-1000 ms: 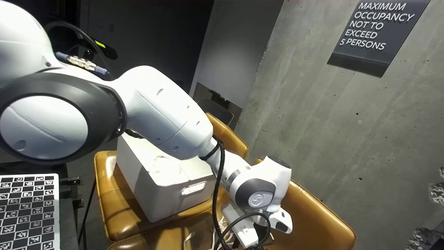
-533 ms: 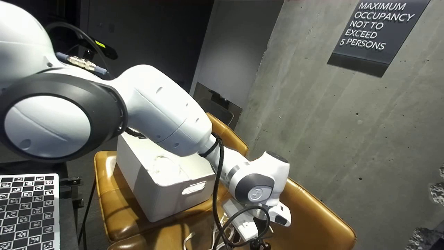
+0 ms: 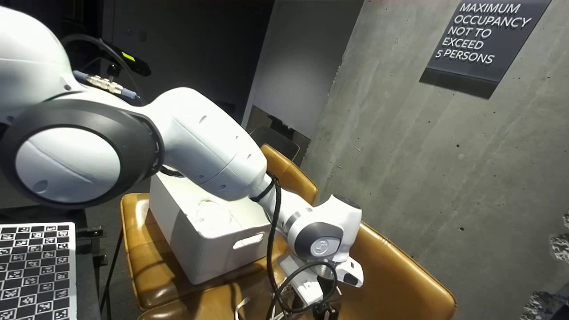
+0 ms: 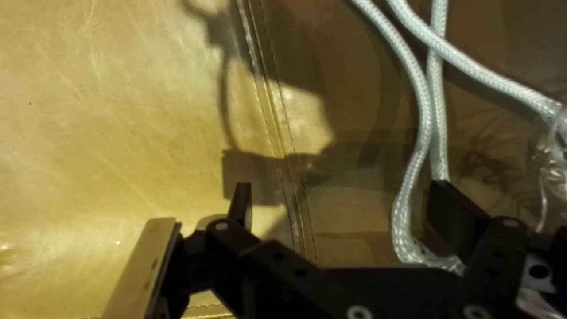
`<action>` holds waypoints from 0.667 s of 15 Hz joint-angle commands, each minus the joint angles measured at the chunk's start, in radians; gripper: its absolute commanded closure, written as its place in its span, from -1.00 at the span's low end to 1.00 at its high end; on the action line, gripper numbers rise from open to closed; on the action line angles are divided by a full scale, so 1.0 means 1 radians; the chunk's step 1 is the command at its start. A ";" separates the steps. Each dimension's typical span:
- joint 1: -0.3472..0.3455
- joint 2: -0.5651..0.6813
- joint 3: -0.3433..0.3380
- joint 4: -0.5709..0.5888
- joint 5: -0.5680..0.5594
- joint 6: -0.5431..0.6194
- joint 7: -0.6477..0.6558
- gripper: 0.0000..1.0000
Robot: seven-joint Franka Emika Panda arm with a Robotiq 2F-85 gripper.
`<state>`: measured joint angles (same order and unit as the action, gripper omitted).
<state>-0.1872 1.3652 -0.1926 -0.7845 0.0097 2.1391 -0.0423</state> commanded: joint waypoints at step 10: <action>-0.014 0.053 -0.025 0.063 -0.009 -0.020 0.026 0.13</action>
<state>-0.1976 1.3924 -0.2008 -0.7684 0.0097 2.1391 -0.0374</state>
